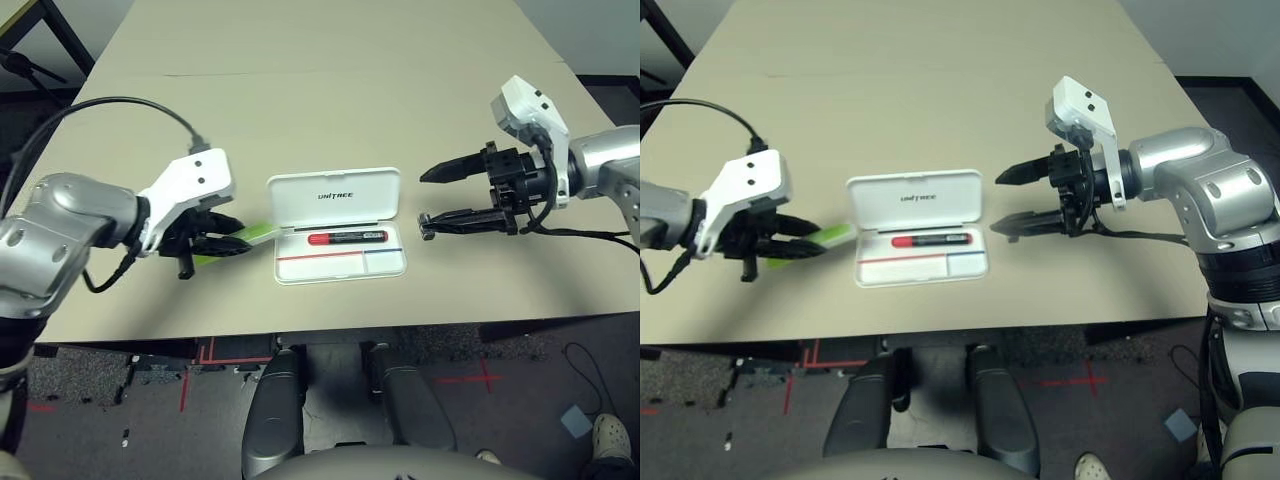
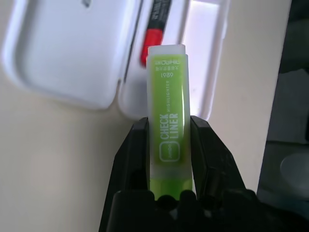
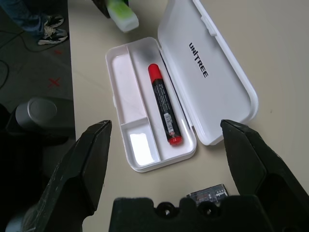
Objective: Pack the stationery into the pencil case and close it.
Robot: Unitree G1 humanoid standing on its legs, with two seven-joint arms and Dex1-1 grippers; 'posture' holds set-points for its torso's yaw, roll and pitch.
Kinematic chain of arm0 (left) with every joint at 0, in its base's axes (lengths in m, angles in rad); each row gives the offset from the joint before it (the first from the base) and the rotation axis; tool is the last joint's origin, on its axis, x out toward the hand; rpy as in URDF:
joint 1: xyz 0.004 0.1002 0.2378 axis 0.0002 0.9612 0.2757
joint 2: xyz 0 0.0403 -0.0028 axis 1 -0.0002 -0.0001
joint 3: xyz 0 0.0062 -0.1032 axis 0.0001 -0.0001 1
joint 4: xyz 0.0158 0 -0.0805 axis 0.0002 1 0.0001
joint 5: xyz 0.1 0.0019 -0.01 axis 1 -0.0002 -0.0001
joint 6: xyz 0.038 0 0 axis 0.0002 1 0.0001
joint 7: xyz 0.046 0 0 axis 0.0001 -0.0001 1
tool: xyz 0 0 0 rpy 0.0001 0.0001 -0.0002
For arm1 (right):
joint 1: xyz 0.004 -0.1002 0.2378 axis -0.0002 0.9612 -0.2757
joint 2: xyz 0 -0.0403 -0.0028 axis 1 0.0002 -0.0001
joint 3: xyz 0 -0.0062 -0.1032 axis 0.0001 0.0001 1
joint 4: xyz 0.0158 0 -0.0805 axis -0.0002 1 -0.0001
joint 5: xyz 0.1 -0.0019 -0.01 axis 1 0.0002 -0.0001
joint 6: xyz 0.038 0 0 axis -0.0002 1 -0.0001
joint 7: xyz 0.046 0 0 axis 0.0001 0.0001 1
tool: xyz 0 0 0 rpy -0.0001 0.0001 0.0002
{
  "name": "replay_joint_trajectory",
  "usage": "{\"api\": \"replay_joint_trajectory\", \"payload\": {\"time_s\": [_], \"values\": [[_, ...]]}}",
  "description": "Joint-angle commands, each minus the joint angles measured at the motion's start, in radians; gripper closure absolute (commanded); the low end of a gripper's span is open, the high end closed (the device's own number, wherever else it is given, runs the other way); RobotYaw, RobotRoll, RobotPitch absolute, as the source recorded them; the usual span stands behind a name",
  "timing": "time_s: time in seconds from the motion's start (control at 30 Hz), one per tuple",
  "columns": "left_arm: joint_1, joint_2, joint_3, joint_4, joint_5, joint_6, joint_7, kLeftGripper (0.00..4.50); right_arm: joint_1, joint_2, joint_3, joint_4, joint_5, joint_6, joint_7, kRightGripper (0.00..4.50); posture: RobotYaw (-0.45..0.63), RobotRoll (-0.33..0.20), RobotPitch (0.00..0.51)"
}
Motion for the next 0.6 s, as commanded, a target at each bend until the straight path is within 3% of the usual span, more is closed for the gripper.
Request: {"api": "replay_joint_trajectory", "payload": {"time_s": [0.03, 0.43, 0.6], "values": [[-0.024, -0.026, -0.08, -0.009, 0.045, -0.03, 0.005, 3.42, -0.009, 0.009, 0.021, 0.016, -0.017, -0.016, 0.012, 0.0, 0.03, 0.0, 0.218], [-0.117, -0.224, -0.241, 0.048, 0.127, -0.017, 0.061, 3.42, -0.005, 0.013, 0.028, 0.023, -0.037, -0.024, 0.015, 0.0, 0.02, 0.0, 0.226], [-0.118, -0.267, -0.279, 0.049, 0.14, -0.015, 0.061, 3.42, -0.003, 0.013, 0.027, 0.023, -0.045, -0.024, 0.015, 0.0, 0.01, 0.0, 0.229]]}}
